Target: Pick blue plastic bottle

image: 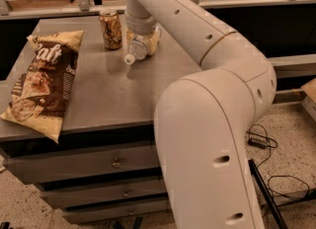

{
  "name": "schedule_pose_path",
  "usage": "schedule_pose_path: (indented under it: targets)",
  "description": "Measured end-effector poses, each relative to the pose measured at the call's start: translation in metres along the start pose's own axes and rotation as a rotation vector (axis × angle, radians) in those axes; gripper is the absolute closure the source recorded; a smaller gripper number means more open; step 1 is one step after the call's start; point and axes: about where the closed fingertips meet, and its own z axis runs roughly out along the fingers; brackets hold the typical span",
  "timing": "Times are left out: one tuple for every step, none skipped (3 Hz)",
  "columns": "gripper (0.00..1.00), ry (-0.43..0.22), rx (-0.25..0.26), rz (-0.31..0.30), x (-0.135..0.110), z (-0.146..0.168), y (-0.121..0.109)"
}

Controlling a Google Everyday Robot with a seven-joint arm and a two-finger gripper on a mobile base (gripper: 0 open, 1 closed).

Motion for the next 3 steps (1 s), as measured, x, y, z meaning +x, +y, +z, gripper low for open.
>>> schedule_pose_path:
  targets:
    - [1.00,0.031,0.118,0.077,0.020,-0.059,0.011]
    - [1.00,0.067,0.222,0.152,0.038,-0.122,0.029]
    - [1.00,0.071,0.236,0.154,0.040,-0.125,0.026]
